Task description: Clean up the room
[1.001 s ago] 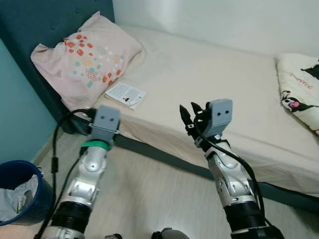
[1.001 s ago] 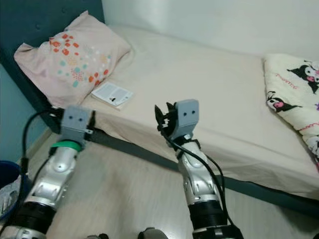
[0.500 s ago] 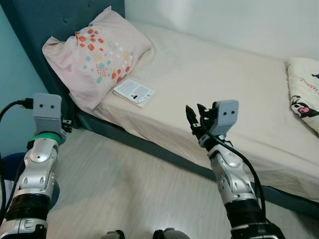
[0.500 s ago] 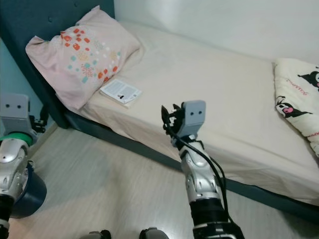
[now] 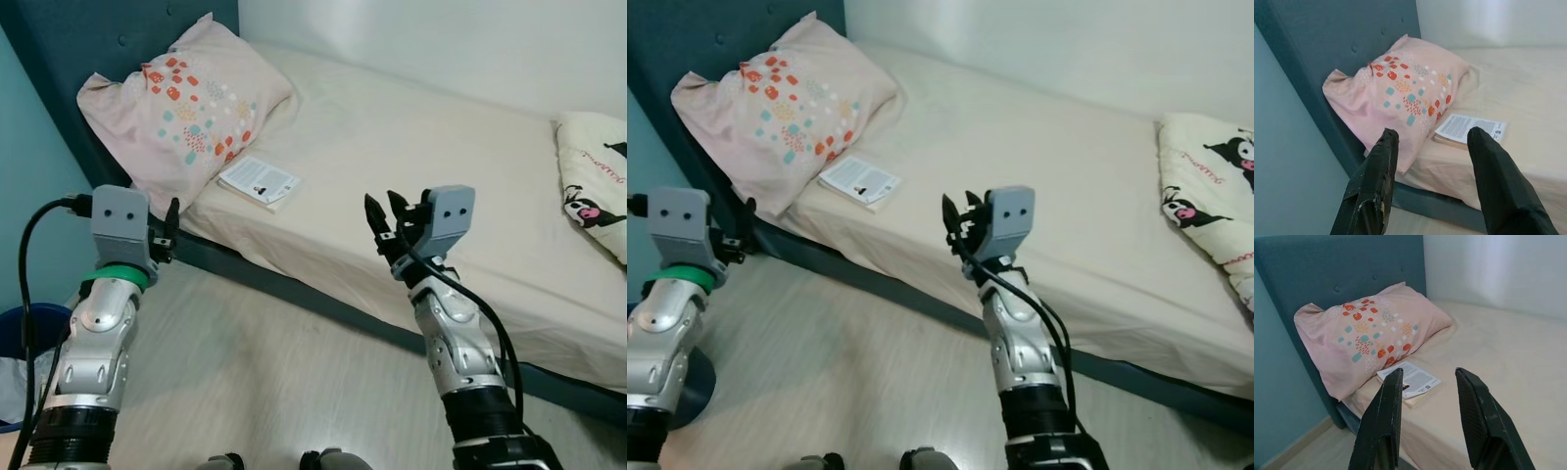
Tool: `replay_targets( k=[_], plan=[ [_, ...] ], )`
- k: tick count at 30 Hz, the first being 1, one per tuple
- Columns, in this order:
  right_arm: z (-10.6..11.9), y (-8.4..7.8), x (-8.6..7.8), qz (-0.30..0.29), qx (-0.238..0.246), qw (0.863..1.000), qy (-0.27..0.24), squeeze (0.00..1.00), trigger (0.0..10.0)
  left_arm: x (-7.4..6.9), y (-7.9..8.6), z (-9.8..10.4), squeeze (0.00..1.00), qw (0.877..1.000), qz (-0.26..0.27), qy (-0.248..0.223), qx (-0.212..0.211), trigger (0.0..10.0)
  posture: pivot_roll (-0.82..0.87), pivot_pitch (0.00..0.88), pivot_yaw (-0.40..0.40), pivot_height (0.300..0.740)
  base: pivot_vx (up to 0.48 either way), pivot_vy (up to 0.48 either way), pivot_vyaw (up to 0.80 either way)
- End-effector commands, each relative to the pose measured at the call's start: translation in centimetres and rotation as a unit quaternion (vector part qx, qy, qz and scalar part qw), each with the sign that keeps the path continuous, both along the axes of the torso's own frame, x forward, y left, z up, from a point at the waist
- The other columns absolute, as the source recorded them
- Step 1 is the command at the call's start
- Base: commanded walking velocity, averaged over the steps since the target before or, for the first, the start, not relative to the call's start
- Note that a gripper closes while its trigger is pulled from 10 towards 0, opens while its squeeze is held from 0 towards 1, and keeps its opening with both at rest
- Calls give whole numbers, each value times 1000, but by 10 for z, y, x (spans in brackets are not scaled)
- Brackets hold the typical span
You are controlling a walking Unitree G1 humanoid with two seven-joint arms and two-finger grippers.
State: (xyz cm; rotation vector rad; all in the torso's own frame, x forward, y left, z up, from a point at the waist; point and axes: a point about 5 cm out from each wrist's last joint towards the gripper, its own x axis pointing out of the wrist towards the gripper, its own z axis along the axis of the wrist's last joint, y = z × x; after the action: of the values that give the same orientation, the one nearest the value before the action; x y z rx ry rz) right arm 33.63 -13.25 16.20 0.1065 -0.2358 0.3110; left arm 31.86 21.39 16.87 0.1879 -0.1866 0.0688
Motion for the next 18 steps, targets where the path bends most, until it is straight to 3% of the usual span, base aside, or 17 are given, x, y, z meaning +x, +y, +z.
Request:
replay_targets(
  k=[1, 15, 18],
  plan=[
    [-4, 1, -3, 2, 6, 1000, 1, 0, 10000, 1, 1, 0, 0, 1000, 6, 4, 12, 10000, -113, 61, 15, 723, 0, 0, 0],
    [-3, -6, -3, -6, 4, 1000, 1, 0, 10000, -6, 7, 3, 0, 1000, 17, 9, 18, 10000, -98, 56, 1, 723, 0, 0, 0],
    [-3, -4, -2, -5, 4, 1000, 2, 0, 10000, -6, 6, 3, 0, 1000, 20, 6, 16, 10000, -95, 55, -1, 723, 0, -345, 0]
  ],
)
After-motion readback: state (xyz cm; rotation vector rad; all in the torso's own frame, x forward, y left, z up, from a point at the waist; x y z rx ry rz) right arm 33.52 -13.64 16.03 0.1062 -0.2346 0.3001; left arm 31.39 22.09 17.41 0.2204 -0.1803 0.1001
